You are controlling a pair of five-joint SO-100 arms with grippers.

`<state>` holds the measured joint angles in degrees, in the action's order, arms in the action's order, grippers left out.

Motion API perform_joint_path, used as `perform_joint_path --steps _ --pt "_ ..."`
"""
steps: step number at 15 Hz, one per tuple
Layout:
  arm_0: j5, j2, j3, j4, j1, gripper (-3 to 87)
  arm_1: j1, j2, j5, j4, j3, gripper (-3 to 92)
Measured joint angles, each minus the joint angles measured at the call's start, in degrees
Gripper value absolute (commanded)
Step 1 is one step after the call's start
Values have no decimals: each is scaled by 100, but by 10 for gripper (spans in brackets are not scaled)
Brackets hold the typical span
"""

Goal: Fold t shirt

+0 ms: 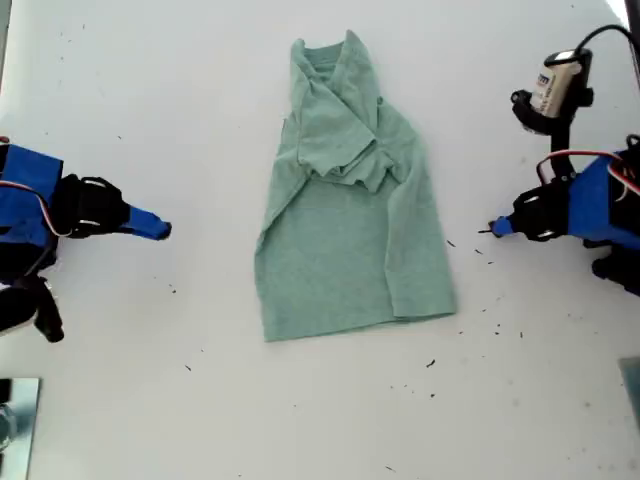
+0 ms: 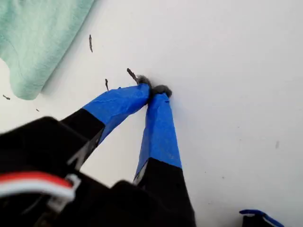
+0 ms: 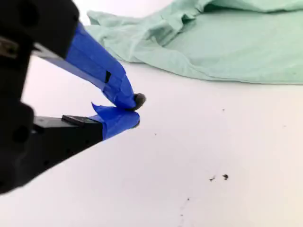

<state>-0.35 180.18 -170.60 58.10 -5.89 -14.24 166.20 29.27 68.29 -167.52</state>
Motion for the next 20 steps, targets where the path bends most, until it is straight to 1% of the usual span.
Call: perform_joint_path --steps 2,4,5,6,8,9,10,11,13,17,19,20 --pt "-193 -1380 1608 642 114 -2 0 0 9 -9 -18 24" --pt "-272 -3243 3700 1714 264 -2 0 44 9 -9 -35 24" --pt "-272 -4219 4860 2109 299 -2 0 97 9 -9 -70 24" --pt "-272 -5062 5924 2347 431 -2 -9 202 9 -26 -123 24" --pt "-176 -6820 8060 3076 729 -2 -18 439 9 -18 -220 24" --pt "-114 -7559 8938 3217 870 47 -18 562 9 9 -264 24" --pt "-79 -7989 9404 3261 967 216 -18 668 9 0 -316 24" --pt "-44 -8174 9589 3261 1028 261 -18 721 9 9 -334 24" --pt "-26 -8271 9668 3261 1099 283 -18 747 9 35 -343 24" --pt "-35 -8851 9624 3261 1107 291 -18 773 9 35 -352 24" --pt "-44 -9475 9571 3032 1107 285 -18 800 9 44 -352 24" --pt "-44 -9861 9545 2751 1107 283 -18 809 9 44 -360 24"
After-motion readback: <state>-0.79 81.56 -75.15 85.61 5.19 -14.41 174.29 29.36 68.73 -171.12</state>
